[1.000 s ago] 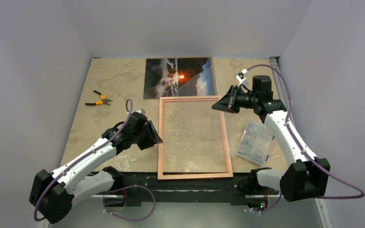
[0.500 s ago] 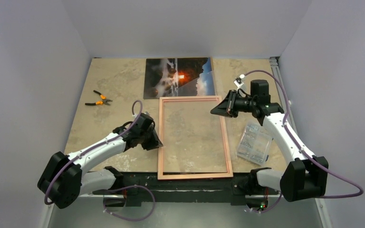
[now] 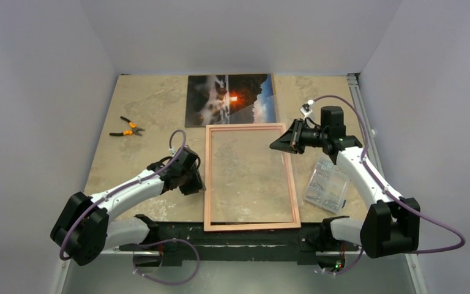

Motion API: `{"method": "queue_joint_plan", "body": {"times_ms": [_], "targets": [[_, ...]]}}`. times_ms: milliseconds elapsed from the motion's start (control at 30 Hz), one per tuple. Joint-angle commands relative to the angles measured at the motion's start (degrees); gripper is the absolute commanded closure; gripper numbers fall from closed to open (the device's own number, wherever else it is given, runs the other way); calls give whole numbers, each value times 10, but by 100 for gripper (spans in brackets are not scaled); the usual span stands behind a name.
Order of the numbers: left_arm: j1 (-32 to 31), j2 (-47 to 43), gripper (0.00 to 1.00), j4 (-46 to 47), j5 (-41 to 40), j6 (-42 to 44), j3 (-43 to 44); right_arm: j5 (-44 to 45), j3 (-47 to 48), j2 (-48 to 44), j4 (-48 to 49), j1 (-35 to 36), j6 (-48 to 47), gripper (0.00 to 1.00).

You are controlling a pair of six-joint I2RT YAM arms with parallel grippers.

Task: Put the photo into the frame

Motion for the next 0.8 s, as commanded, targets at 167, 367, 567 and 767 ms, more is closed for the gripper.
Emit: {"method": "queue_joint_plan", "body": {"times_ms": [167,367,567,767], "targets": [[1,28,78,22,0,19,1,-19,-34,-6,72,-1,59,100],[1,22,85,11,-10,20,-1,-12,-47,-13,87,-1,87,100],[1,23,88,10,-10,21,0,1,-40,-18,91,0,106,100],[0,26,89,9,-10,22,0,12,-43,-27,118,0,138,100]]}}
